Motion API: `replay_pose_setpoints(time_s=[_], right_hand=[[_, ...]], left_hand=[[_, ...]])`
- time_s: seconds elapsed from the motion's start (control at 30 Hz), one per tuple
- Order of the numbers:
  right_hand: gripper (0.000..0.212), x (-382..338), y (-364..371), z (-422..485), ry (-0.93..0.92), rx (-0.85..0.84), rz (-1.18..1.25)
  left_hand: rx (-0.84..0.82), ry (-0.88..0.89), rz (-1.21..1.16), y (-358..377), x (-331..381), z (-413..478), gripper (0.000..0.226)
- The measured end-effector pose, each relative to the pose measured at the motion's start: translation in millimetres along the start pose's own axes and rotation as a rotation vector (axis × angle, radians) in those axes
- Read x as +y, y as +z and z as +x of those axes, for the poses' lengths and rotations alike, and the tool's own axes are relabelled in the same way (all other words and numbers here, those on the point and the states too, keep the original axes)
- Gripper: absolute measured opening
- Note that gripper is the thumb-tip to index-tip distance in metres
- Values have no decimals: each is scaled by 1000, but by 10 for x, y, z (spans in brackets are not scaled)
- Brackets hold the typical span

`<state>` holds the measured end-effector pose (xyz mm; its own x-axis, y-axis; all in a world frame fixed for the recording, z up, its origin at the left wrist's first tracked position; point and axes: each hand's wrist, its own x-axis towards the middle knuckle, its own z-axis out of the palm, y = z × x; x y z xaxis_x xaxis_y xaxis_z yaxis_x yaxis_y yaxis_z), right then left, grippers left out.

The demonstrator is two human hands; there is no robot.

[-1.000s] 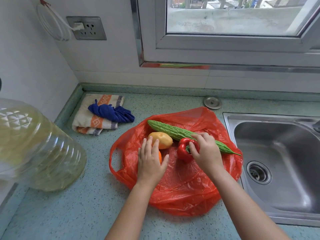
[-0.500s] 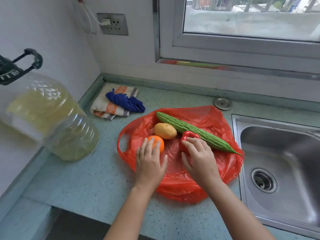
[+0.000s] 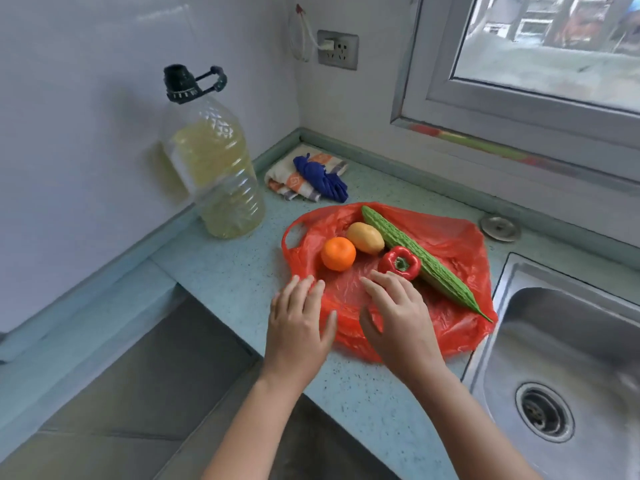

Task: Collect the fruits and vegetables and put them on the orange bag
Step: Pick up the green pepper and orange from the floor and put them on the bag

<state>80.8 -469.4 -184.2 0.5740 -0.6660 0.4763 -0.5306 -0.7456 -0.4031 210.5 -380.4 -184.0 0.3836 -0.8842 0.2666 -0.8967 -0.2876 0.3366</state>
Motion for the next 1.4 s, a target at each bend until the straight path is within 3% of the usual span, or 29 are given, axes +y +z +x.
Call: replay_pose_setpoints(time_s=[0.53, 0.8, 1.4], right_hand=[[36, -755, -189, -332, -311, -221, 194], [33, -1472, -29, -655, -477, -227, 313], [34, -2909, -485, -3028, -838, -494, 387]], left_hand=[[257, -347, 137, -592, -28, -1175, 46], [350, -512, 191, -940, -250, -1992, 44], [512, -911, 226, -1270, 233, -5042, 45]])
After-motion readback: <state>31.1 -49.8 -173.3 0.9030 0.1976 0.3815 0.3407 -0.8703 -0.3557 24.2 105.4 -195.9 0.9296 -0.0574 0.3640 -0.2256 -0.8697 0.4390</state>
